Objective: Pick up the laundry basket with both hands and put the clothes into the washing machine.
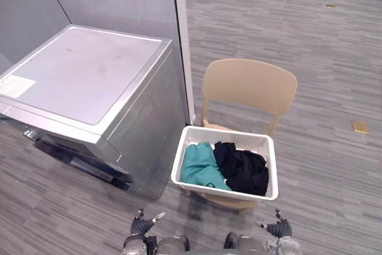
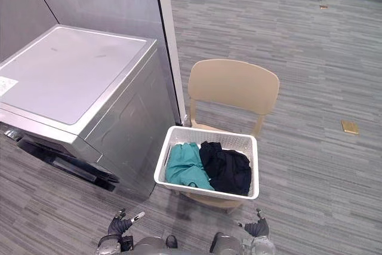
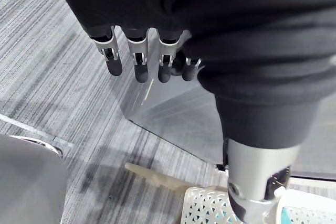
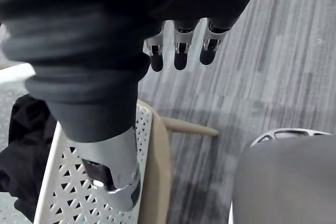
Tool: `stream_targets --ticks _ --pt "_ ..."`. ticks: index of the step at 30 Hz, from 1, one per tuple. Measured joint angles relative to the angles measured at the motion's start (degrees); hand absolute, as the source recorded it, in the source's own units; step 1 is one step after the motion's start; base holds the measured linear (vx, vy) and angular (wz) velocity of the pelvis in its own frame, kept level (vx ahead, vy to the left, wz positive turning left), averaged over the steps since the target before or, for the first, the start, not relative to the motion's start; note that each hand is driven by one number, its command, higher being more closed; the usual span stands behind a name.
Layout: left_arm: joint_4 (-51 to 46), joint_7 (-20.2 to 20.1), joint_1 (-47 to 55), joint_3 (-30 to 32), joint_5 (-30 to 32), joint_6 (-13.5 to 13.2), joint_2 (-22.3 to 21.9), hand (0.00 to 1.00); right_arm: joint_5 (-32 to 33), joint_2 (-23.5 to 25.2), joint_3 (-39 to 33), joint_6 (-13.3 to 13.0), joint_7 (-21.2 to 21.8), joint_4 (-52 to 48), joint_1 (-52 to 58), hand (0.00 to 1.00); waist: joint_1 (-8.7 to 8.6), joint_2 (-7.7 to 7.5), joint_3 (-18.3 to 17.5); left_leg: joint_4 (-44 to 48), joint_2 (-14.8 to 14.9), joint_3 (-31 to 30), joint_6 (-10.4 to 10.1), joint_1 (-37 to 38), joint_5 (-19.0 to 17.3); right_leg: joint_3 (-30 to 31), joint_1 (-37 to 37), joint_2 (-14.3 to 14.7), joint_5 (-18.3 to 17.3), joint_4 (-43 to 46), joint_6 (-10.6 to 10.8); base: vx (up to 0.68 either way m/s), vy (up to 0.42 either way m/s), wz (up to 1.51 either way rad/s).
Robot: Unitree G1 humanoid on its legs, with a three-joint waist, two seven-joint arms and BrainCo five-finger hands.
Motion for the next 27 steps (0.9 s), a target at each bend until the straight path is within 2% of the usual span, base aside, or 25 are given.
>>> stream_targets --ticks 1,2,3,4,5,6,7,8,9,10,11,12,13,14,15,16,17,18,19,20,21,22,24,25,27 --pt "-0.09 0.03 -0.2 -0.05 0.0 -0.02 -0.02 0.0 0.39 -0.02 -0.02 0.0 -0.04 0.01 0.01 0.0 -0.07 -0.1 0.05 0.88 -0.26 -0.54 0.0 -1.39 0.39 -1.17 -0.43 -0.62 -0.01 0.23 0.01 -0.05 0.003 0.92" --pt "-0.39 0.32 -0.59 -0.09 -0.01 -0.15 0.0 0.0 0.99 0.02 -0.12 0.0 -0.12 0.11 -0.94 0.0 -0.03 -0.83 0.5 2.04 -0.91 -0.19 -1.81 -4.28 2.02 -2.99 -1.98 -2.41 0.0 1.19 -0.01 -0.09 0.037 0.99" --pt "-0.5 0.92 -0.84 -0.13 -0.13 -0.37 -0.03 0.0 1.5 0.53 -0.85 -0.05 -0.31 0.71 -2.37 0.0 -0.07 -1.62 1.01 3.97 -0.12 3.62 -1.92 -6.87 1.66 -5.28 -3.59 -4.42 0.25 1.89 -0.37 -0.1 0.051 0.98" --pt "-0.49 0.97 -1.03 -0.12 -0.15 -0.55 0.04 0.0 1.55 0.42 -1.49 -0.03 -0.46 1.66 -2.91 0.0 -0.25 -1.36 0.99 5.63 1.06 6.17 -1.67 -7.93 1.46 -6.22 -4.03 -5.03 0.32 2.23 -0.47 -0.09 0.08 0.94" --pt "-0.31 1.15 -1.17 -0.14 -0.15 -0.61 0.19 0.0 1.61 -0.25 -2.36 0.15 -0.74 3.47 -4.54 0.0 -0.54 -2.07 1.51 9.19 4.3 11.07 -0.44 -8.62 0.68 -7.77 -4.57 -6.84 0.38 3.25 -0.53 -0.08 0.176 0.9" --pt "0.28 1.31 -1.23 -0.24 -0.13 -0.72 0.37 0.0 1.6 -1.04 -2.73 0.23 -1.12 4.98 -5.81 0.0 -1.36 -2.05 1.5 11.58 7.84 14.56 0.06 -7.72 0.36 -8.92 -4.48 -8.87 0.61 4.01 -0.15 -0.08 0.22 0.86" --pt "0.72 1.35 -1.22 -0.24 -0.13 -0.84 0.44 0.0 1.59 -1.42 -2.8 0.23 -1.34 5.33 -6.29 0.0 -1.55 -2.04 1.5 11.97 9.52 15.58 0.1 -6.8 0.34 -9.02 -4.39 -9.74 0.94 4.04 0.4 -0.07 0.255 0.62" --pt "1.98 1.75 -1.45 -0.37 0.06 -1.21 0.66 0.0 1.46 -2.17 -2.68 0.24 -1.45 6.33 -7.42 0.0 -1.8 -1.94 1.54 11.09 12.4 16.65 0.08 -4.86 0.38 -9.04 -4.18 -11.25 1.89 3.76 1.97 -0.08 0.302 0.33" --pt "2.66 2.11 -1.83 -0.49 0.32 -1.2 0.67 0.0 1.39 -2.56 -2.61 0.23 -1.44 6.51 -7.66 0.0 -2.03 -1.69 1.63 10.35 13.57 16.67 0.06 -3.63 0.52 -9.2 -4.01 -12.0 2.43 3.68 2.89 -0.1 0.439 0.45" --pt "4.6 2.28 -2.77 -1.2 0.58 -1.06 0.59 0.0 1.37 -3.36 -2.47 0.31 -1.4 6.79 -7.78 0.0 -3.21 -0.46 1.35 7.56 15.57 16.62 0.6 -1.85 3.49 -10.26 -3.6 -13.15 3.56 3.37 4.9 -0.1 0.472 0.6" --pt "6.12 2.39 -3.97 -3.44 0.73 -0.96 0.61 0.0 1.39 -4.02 -2.67 0.57 -1.42 6.89 -7.91 0.0 -3.71 1.22 0.88 4.05 14.42 15.27 -4.23 -1.36 4.68 -11.3 -3.55 -14.25 5.46 2.14 7.33 -0.08 0.397 0.73" --pt "6.72 2.41 -4.73 -4.41 0.87 -0.93 0.81 0.0 1.4 -4.35 -2.84 0.64 -1.43 6.93 -7.91 0.0 -4.22 1.18 0.89 2.66 13.48 15.59 -5.5 -1.33 3.82 -11.9 -3.03 -14.98 6.94 0.48 8.43 -0.07 0.535 0.88" --pt "6.74 2.39 -6.17 -5.92 1.08 -1.01 1.68 0.0 1.45 -3.46 -2.86 0.67 -1.28 7.22 -7.97 0.0 -4.68 0.22 1.51 0.09 10.62 15.02 -6.26 -1.69 3.2 -12.53 -1.85 -16.26 9.64 -3.3 9.09 -0.1 0.595 0.84" --pt "6.78 2.38 -7.24 -7.2 1.6 -1.0 3.23 0.0 1.46 -1.58 -2.84 0.83 -1.25 7.37 -8.1 0.0 -4.23 -1.69 2.5 0.49 7.83 14.27 -5.11 -2.6 2.54 -11.77 -1.48 -18.16 11.22 -4.9 8.69 -0.1 0.569 0.72" --pt "6.84 2.37 -7.21 -7.28 1.98 -0.97 3.97 0.0 1.45 -0.68 -2.84 0.95 -1.23 7.5 -8.27 0.0 -4.15 -2.49 2.76 1.36 6.75 14.32 -4.29 -2.95 2.04 -11.35 -1.32 -19.14 11.94 -4.94 8.0 -0.08 0.338 0.41" --pt "7.26 2.38 -6.71 -7.22 2.49 -0.9 5.15 0.0 1.45 0.48 -2.73 1.38 -1.16 8.21 -8.84 0.0 -3.96 -2.99 3.25 3.36 5.56 14.33 -3.13 -2.81 0.59 -10.3 -0.43 -20.48 13.13 -4.66 6.41 -0.06 0.265 0.12" --pt "7.36 2.47 -6.04 -7.01 2.49 -0.92 5.8 0.0 1.44 0.62 -1.66 1.87 -1.1 9.02 -9.57 0.0 -3.26 -2.46 3.55 5.29 5.27 14.6 -2.49 -2.47 -1.02 -9.65 -0.48 -21.04 14.92 -3.09 3.53 -0.06 0.252 -0.01" --pt "7.41 2.66 -6.03 -6.83 2.5 -0.9 5.76 0.0 1.43 0.27 -0.63 1.87 -1.12 9.09 -9.85 0.0 -2.94 -1.81 3.79 5.78 5.12 14.41 -2.04 -2.28 -1.57 -9.07 -1.07 -21.0 15.35 -1.55 -0.04 -0.08 0.237 -0.04" --pt "7.41 3.12 -5.92 -6.86 2.51 -0.92 6.23 0.0 1.42 -0.03 0.41 1.86 -1.11 9.22 -10.7 0.0 -3.05 -1.06 4.07 5.72 5.12 13.73 -1.54 -1.99 -1.87 -6.9 -2.4 -20.94 14.7 1.95 -4.67 -0.05 0.179 0.26" --pt "7.42 3.45 -5.93 -7.0 2.51 -0.92 7.15 0.0 1.41 0.08 1.01 1.82 -1.12 9.23 -11.34 0.0 -3.55 -0.41 4.44 5.14 5.37 11.75 -0.99 -1.52 -2.19 -2.53 -4.06 -18.96 10.72 6.31 -2.61 -0.06 0.088 0.46" --pt "7.5 3.6 -6.26 -6.92 2.51 -0.89 7.73 0.0 1.4 0.02 2.06 1.77 -1.11 9.22 -11.89 0.0 -3.63 -0.39 4.79 4.65 5.41 10.56 -0.59 -1.34 -2.4 1.69 -5.0 -14.09 5.04 9.47 -0.2 -0.02 -0.01 0.47" --pt "7.57 3.6 -6.19 -6.92 2.51 -0.88 7.75 0.0 1.39 -0.16 2.77 1.76 -1.12 9.2 -12.17 0.0 -3.65 -0.55 4.89 4.4 5.35 10.03 -0.6 -1.24 -2.34 3.0 -5.03 -11.97 2.1 9.99 -0.32 -0.04 -0.07 0.34" --pt "7.9 3.55 -6.27 -6.85 2.5 -0.85 7.17 0.0 1.39 -0.34 4.9 1.74 -1.24 8.45 -13.78 0.0 -4.07 -0.62 4.98 4.13 5.27 6.37 -1.48 -2.56 -1.48 10.96 -4.34 -2.58 -4.83 6.18 2.89 -0.02 -0.093 0.6" --pt "8.27 3.62 -6.46 -6.9 2.45 -0.84 6.71 0.0 1.32 -0.71 5.18 1.62 -1.25 8.19 -14.16 0.0 -4.98 -0.72 4.98 3.88 5.13 4.47 -1.74 -2.96 -1.03 11.41 -3.28 -1.84 -4.88 4.96 3.13 0.02 -0.087 0.88" --pt "8.29 3.46 -7.01 -7.68 2.58 -0.83 4.7 0.0 0.28 -0.95 5.3 1.64 -1.44 6.01 -14.86 0.0 -5.2 0.06 5.3 0.17 3.57 0.11 -2.91 -3.32 2.58 8.87 -3.21 -1.96 -5.65 5.74 3.38 0.05 -0.095 0.81"
